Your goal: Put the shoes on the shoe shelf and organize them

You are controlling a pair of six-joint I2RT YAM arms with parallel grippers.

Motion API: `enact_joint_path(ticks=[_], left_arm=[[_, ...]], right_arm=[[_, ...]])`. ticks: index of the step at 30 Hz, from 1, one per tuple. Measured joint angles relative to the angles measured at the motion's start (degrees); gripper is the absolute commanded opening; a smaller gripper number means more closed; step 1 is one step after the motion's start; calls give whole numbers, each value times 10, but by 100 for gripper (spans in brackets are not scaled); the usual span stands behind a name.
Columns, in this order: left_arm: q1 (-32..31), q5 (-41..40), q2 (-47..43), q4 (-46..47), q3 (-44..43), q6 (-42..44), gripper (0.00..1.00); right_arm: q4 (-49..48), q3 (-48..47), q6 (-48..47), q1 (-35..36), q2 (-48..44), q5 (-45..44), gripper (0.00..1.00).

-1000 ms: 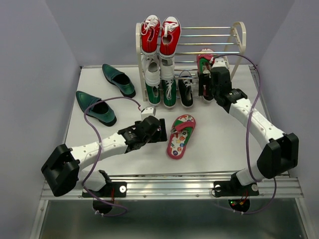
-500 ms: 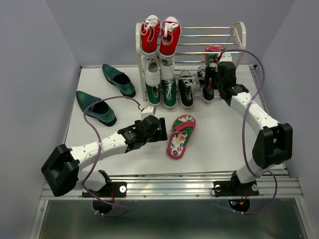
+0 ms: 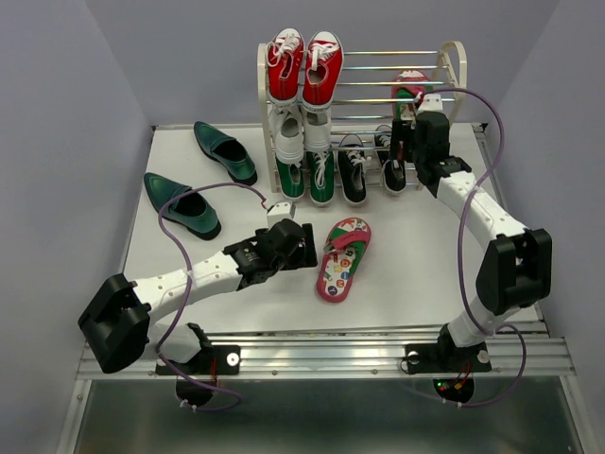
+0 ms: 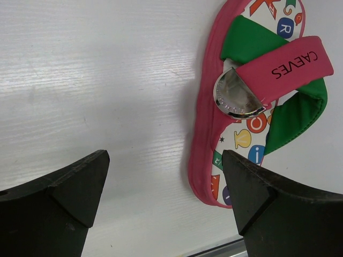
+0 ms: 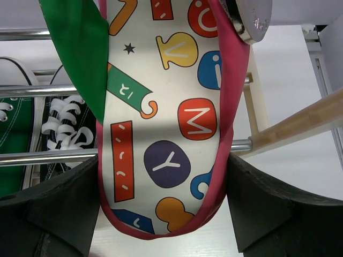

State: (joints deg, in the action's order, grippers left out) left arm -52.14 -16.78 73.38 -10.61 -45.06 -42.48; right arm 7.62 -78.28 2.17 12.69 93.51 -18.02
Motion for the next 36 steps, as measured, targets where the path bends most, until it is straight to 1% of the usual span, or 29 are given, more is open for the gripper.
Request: enact_joint_path(ticks=[4,6,14,15,17,19,20,22,23,25,27,29,36], left_arm=[[0,0,0,0,0,0,99],[0,0,0,-1,0,0,99],[0,0,0,-5,0,-2,99],[0,-1,0,-6,0,-3,99],[0,-2,-1,-9,0,-5,99],[0,-2,-1,-12,0,-6,99],[0,-2,-1,-12,0,-7,99],[0,-2,-2,-14,0,-9,99],[0,-2,-3,-15,0,-9,99],[0,-2,-6,-16,0,-10,99],[0,-2,-11,-17,0,-11,99],[0,-2,-15,-17,0,-12,99],[0,-2,-21,-17,0,-15,99]], right_arm=[[-19,0,-4,0,4,-3,22],[-22,0,-5,0,7,-5,29],[-34,-1,-4,0,19,-11,31],[-35,-1,-4,0,19,-13,37],[-38,-1,-2,0,21,-16,56],[-45,-1,0,0,23,-19,62],[-47,-1,2,0,24,-21,67],[-49,-1,4,0,25,-26,72],[-50,-1,5,0,25,-27,78],[-50,-1,6,0,25,-28,79],[-51,0,7,0,25,-28,86],[-51,0,6,0,25,-29,100],[-69,0,6,0,23,-32,100]])
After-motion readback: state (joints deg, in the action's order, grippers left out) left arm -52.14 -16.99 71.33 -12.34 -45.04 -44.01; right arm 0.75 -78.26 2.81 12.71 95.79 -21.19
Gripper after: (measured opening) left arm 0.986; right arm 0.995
